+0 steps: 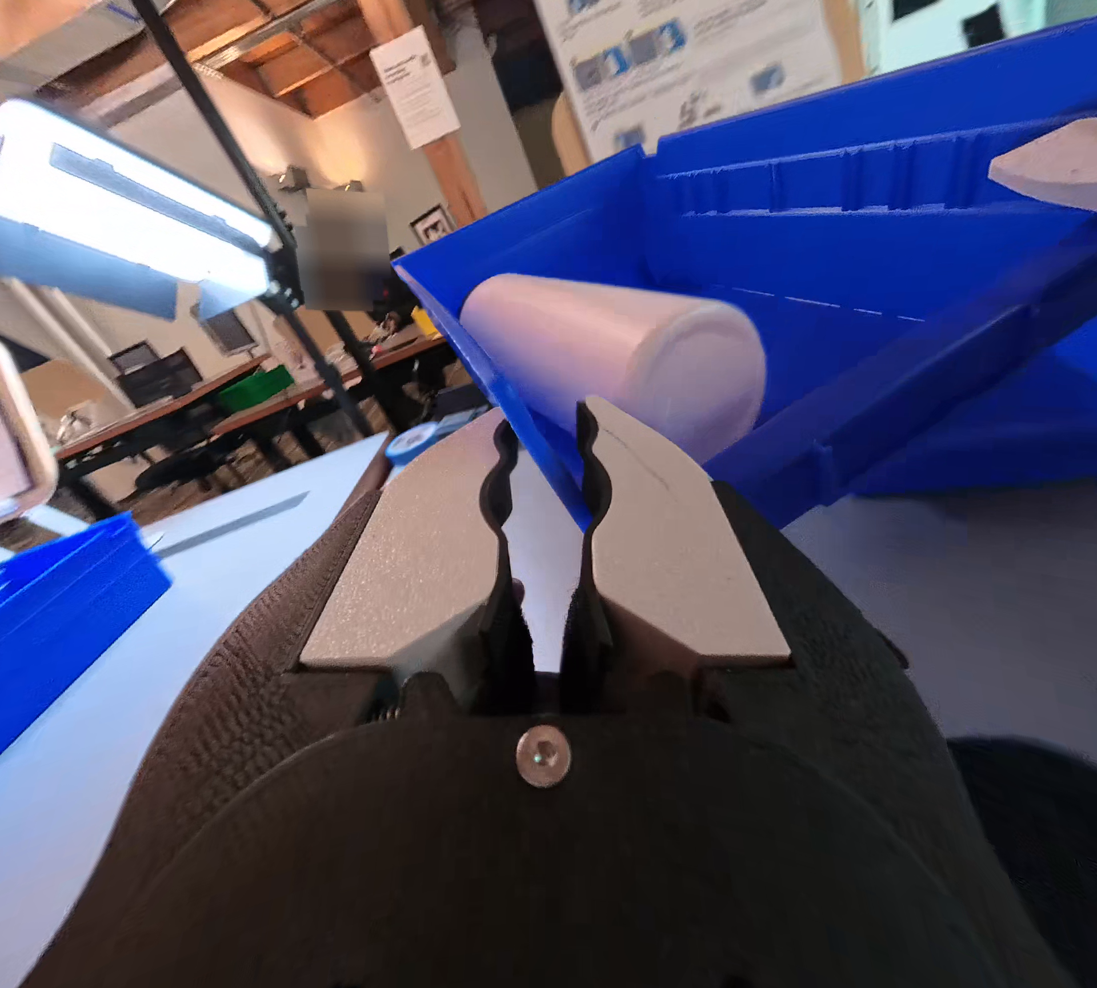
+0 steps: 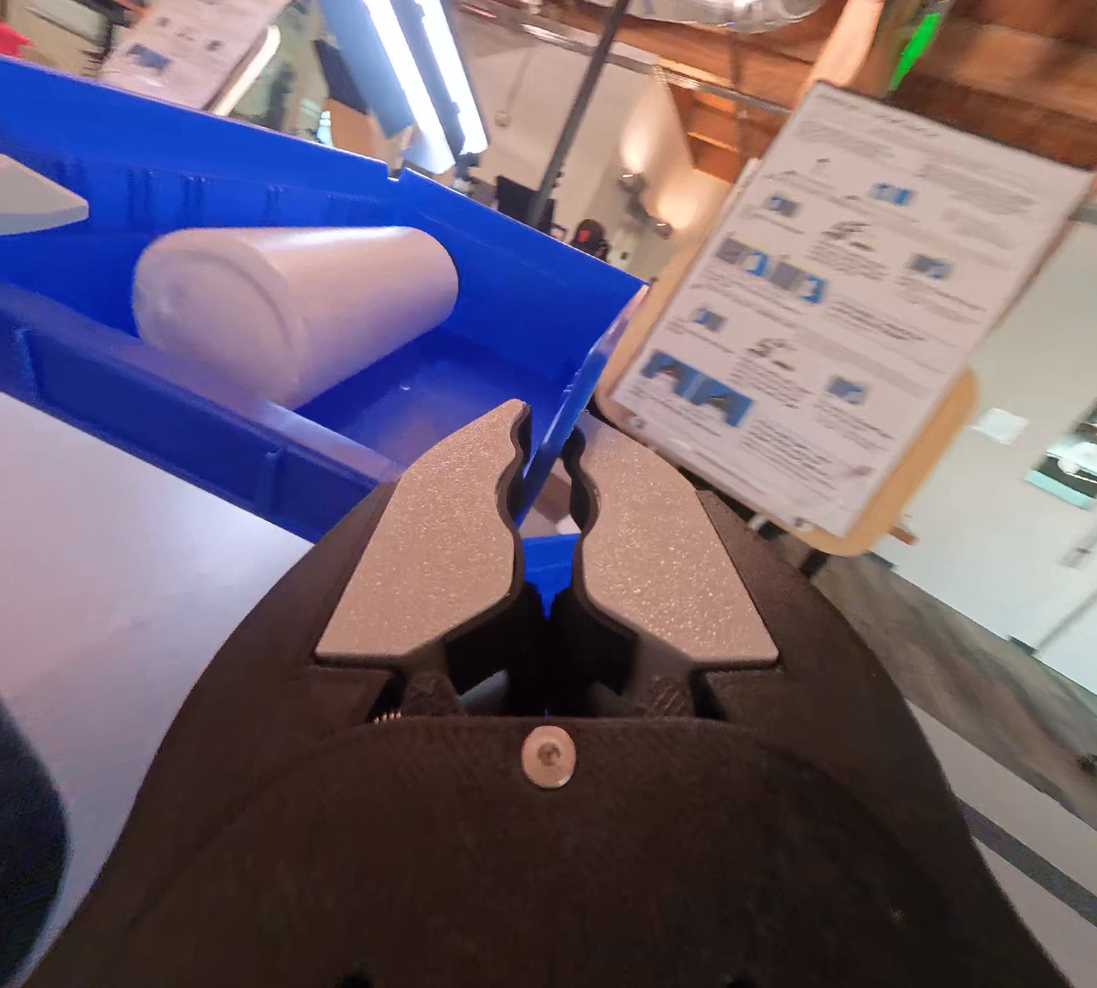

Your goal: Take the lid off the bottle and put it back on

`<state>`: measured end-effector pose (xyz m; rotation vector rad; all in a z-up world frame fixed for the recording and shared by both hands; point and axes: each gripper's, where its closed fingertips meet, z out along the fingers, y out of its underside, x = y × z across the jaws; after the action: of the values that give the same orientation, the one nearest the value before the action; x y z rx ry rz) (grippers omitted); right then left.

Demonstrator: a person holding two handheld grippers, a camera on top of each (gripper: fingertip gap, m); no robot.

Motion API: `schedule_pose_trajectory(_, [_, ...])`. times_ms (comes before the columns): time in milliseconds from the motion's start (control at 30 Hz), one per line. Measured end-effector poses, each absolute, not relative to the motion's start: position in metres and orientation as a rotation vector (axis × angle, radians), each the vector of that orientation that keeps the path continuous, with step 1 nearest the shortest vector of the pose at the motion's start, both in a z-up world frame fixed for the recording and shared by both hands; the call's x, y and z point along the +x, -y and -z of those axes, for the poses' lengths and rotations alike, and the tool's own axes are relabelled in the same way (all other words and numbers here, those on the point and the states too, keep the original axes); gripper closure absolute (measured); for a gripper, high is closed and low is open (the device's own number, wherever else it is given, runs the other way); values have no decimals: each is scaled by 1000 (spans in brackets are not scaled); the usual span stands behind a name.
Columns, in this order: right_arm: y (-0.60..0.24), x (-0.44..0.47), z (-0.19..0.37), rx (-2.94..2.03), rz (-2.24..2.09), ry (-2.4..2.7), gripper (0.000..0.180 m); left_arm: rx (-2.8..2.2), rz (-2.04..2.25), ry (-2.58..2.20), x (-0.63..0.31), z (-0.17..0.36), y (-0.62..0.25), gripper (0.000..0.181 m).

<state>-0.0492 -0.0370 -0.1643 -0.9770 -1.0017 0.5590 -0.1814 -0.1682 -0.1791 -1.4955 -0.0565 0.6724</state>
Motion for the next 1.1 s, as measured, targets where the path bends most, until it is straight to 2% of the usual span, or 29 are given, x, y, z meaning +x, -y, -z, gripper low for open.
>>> schedule_pose_trajectory(167, [61,-110,210,-980,-587,1133,170,-1561,-731,154,-227,226,202,163])
schedule_pose_trajectory(433, [68,-146,274,-1044,-555,1265,168,-1643,-748,224,-257,290,213,163])
schedule_pose_trajectory(833, [85,-169,329,-1185,-585,1520,161,-1762,-861,354,-298,318,226,167])
schedule_pose_trajectory(900, [95,-171,334,-1178,-646,1587,158,-1796,-815,373,-301,322,226,148])
schedule_pose_trajectory(933, [99,-169,333,-1185,-689,1604,153,-1779,-777,372,-299,318,226,121])
schedule_pose_trajectory(1000, [106,-159,328,-1230,-785,1631,125,-1727,-738,395,-297,307,230,96])
schedule_pose_trajectory(1067, [105,-143,321,-1296,-833,1650,104,-1628,-774,382,-292,285,236,92])
schedule_pose_trajectory(1100, [100,-133,317,-1323,-830,1657,100,-1560,-801,351,-285,271,237,93])
